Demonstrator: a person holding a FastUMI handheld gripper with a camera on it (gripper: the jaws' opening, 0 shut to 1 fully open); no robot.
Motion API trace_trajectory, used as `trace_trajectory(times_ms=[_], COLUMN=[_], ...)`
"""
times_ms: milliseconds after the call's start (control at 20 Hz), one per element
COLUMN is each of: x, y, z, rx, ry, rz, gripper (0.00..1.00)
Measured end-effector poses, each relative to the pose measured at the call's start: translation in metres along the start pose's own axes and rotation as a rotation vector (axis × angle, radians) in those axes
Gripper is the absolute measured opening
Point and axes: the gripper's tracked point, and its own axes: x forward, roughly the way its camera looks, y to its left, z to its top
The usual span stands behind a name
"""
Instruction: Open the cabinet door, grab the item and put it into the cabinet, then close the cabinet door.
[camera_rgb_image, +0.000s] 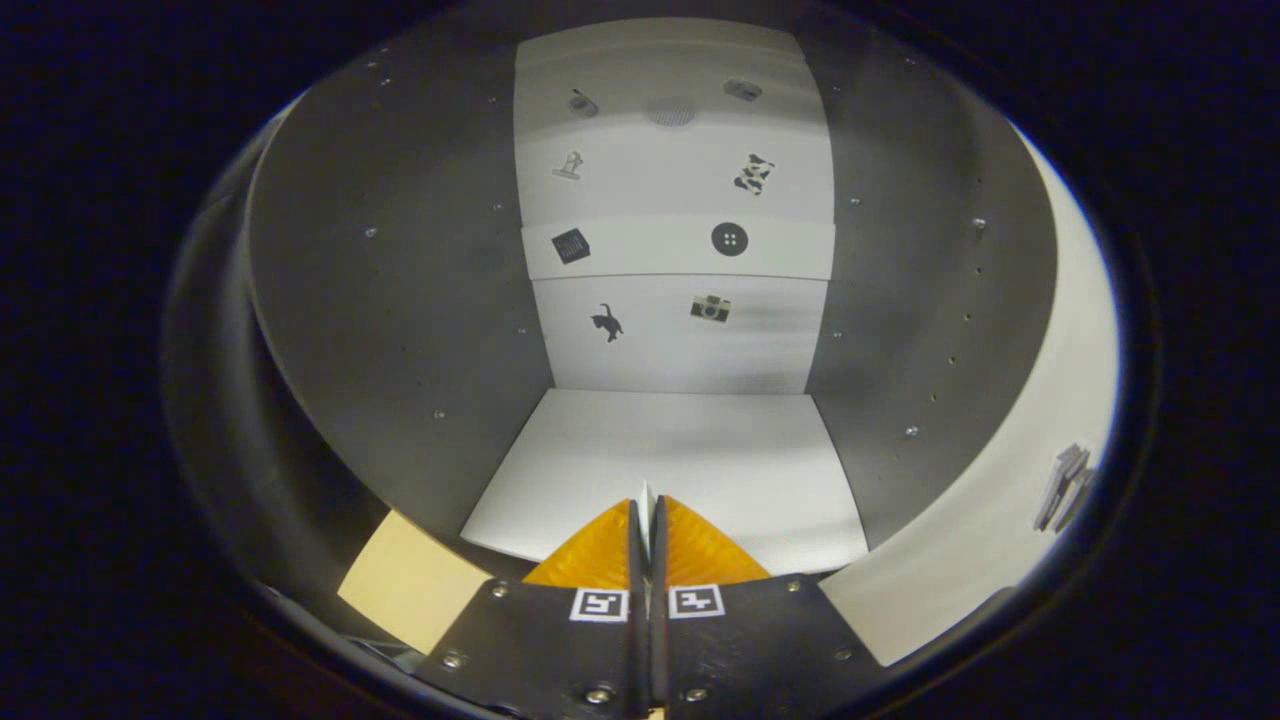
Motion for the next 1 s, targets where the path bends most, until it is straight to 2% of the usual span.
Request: trace_trajectory(times_ms=[400,450,800,1000], x=[0.028,0.029,0.019,-0.016], y=[0.013,0.014,0.023,0.019], z=[0.011,0.011,0.024,0.031], rx=[0.063,0.068,0.057,0.047], ry=[0.053,0.056,0.013,-0.061], rz=[0.018,0.022,0.022,-0.003], gripper=[0.02,0.06,0.11,0.12])
